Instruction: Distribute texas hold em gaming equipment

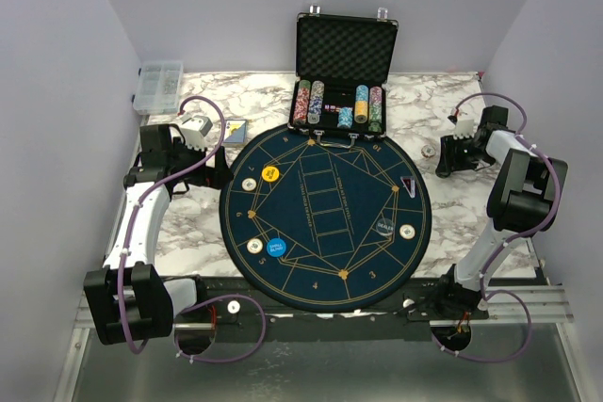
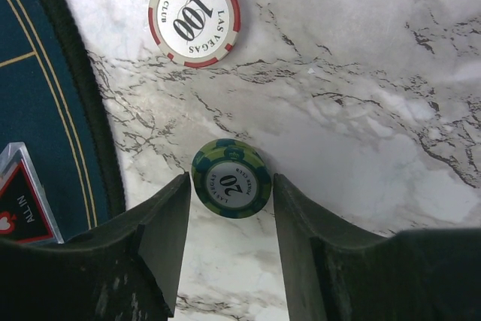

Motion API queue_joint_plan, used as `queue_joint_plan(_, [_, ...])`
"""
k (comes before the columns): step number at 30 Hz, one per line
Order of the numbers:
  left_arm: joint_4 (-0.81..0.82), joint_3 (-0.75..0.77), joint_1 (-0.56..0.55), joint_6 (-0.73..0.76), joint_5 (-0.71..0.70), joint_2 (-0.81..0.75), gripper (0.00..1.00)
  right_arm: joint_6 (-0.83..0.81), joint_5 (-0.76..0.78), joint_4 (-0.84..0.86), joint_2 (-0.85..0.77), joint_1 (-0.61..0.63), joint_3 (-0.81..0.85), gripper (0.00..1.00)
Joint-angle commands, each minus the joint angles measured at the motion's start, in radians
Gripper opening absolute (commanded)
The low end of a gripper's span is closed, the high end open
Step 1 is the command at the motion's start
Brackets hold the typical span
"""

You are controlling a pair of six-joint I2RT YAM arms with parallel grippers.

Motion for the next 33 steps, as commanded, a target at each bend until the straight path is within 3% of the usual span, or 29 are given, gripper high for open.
queue_joint_plan(1, [-0.01, 0.025, -0.005, 0.009, 0.004, 0.002, 0.98, -0.003, -0.023, -0.024, -0.019, 0.005, 0.022, 0.47])
queue_joint_plan(6, [-0.009, 0.026, -0.006, 0.009, 0.004, 0.004, 0.98, -0.003, -0.02, -0.024, -0.019, 0.005, 0.025, 0.37])
queue_joint_plan(14, [-0.01, 0.026, -0.005, 0.009, 0.003, 0.005, 0.98, -0.003, -0.014, -0.021, -0.025, 0.005, 0.027, 0.32])
queue_joint_plan(15, [-0.009, 0.025, -0.006, 0.009, 0.002, 0.005, 0.98, -0.003, -0.016, -0.022, -0.026, 0.005, 0.027, 0.34])
queue_joint_plan(17, [-0.01, 0.024, -0.007, 0.009, 0.002, 0.005, 0.98, -0.002, -0.019, -0.024, -0.026, 0.005, 0.026, 0.54])
queue_joint_plan(19, [-0.01, 0.024, -0.005, 0.009, 0.002, 0.005, 0.98, -0.003, -0.02, -0.022, -0.029, 0.005, 0.023, 0.64])
queue_joint_plan(33, [-0.012, 0.025, -0.006, 0.008, 0.0, -0.002, 0.98, -0.001, 0.056, -0.001, -0.011, 0.054, 0.011, 0.64])
